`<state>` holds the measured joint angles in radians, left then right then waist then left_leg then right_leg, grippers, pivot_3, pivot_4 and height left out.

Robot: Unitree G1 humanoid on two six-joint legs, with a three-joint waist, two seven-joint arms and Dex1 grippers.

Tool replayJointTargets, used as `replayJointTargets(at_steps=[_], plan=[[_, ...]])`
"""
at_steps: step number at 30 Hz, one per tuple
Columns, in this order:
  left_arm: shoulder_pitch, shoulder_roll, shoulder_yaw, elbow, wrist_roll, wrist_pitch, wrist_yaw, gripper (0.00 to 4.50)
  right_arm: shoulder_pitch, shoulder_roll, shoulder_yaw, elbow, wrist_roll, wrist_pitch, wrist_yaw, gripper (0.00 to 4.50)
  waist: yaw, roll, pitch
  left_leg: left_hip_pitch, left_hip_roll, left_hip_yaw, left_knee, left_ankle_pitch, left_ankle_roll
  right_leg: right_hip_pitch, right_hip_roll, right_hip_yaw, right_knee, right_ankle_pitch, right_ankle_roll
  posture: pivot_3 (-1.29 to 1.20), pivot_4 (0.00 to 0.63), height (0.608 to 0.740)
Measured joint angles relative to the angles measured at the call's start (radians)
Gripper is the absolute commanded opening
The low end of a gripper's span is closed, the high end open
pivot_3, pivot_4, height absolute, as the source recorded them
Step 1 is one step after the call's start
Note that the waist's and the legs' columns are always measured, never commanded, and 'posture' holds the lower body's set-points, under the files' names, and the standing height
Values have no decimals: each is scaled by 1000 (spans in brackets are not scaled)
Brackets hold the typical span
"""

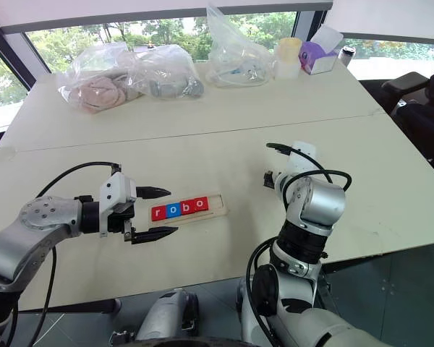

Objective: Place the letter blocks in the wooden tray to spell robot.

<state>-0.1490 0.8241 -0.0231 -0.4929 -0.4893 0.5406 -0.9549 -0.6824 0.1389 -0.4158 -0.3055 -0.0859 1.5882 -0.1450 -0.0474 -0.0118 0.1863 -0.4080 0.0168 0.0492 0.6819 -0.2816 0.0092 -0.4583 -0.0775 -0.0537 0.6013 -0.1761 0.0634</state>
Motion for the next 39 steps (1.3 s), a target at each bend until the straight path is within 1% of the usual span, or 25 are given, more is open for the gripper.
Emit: replayJointTargets(at_steps=[2, 5, 6, 12, 15, 17, 20, 24, 25, 28, 30, 34, 39], plan=[[2, 0, 0, 0, 0, 0, 1, 4500, 10, -1, 19, 4, 8, -4, 5, 2754, -1, -2, -1, 0, 0, 0, 0, 0, 0, 0, 0, 0, 0, 0, 0, 0, 150, 740], [2, 0, 0, 0, 0, 0, 2, 4500, 16, -2, 43, 15, 24, -5, 15, 1194, -6, -4, -2, 1, 1, 0, 0, 0, 0, 0, 1, 0, 0, 0, -1, 0, 150, 740], [3, 0, 0, 0, 0, 0, 2, 4500, 17, -2, 50, 17, 30, -5, 17, 1128, -9, -5, -3, 1, 2, 0, 0, 0, 0, 0, 1, 0, 0, 1, -1, 0, 150, 740], [14, 0, 0, 0, 0, -1, 6, 4500, 39, -5, 88, 17, 57, -14, 43, 1129, -21, -10, -6, 1, 5, 0, -1, 0, 0, 1, 4, 0, 0, 1, -2, 0, 150, 740], [17, 0, 0, 0, 1, -4, 8, 4500, 90, -41, 136, -18, 111, -18, 82, 1129, -20, -14, -9, 1, 9, -1, -1, 0, 0, 1, 7, 0, -3, 2, -3, 0, 150, 740], [17, 0, 0, 0, 1, -6, 8, 4500, 132, -85, 163, -60, 184, -19, 114, 1129, -19, -14, -9, 1, 9, -1, -2, 0, 0, 1, 7, 0, -3, 1, -4, 0, 150, 740], [16, 0, 0, 2, 2, -9, 5, 4500, 178, -143, 191, -103, 300, -19, 123, 1129, -19, -14, -9, 1, 11, -1, -2, 0, 0, 0, 9, 0, -3, 1, -6, 0, 150, 740], [14, 0, 0, 11, 8, -12, -2, 4500, 218, -281, 230, -125, 566, -6, 90, 1129, -17, -12, -8, 0, 13, 0, -3, 0, 0, -1, 11, 0, -4, 2, -9, 0, 150, 740], [12, 0, 0, 13, 10, -13, -5, 4500, 221, -321, 237, -119, 667, 0, 57, 1129, -17, -12, -8, 0, 14, 0, -3, 0, 0, -1, 12, 0, -4, 2, -10, 0, 150, 740], [-4, 0, 0, 19, 17, -20, -13, 4500, 214, -401, 258, -86, 900, 8, -59, 1129, -13, -11, -7, 0, 15, 0, -3, 0, 0, -2, 14, 0, -4, 1, -10, 0, 150, 740], [-14, 0, 0, 19, 21, -21, -20, 4500, 202, -443, 276, -58, 1053, 11, -156, 1129, -11, -11, -7, 0, 16, 0, -4, 0, 0, -2, 15, 0, -4, 1, -11, 0, 150, 740], [-15, 0, -1, 20, 23, -21, -27, 4500, 189, -493, 300, -9, 1324, 13, -364, 1129, -3, -11, -7, 0, 16, 0, -4, 0, 0, -3, 15, 0, -5, 1, -11, 0, 150, 740], [-15, 0, -1, 20, 23, -20, -27, 4500, 162, -527, 337, 56, 1565, 1, -611, 1129, 8, -11, -7, -1, 16, 1, -4, 0, 0, -2, 15, 1, -6, 1, -11, 0, 150, 740]])
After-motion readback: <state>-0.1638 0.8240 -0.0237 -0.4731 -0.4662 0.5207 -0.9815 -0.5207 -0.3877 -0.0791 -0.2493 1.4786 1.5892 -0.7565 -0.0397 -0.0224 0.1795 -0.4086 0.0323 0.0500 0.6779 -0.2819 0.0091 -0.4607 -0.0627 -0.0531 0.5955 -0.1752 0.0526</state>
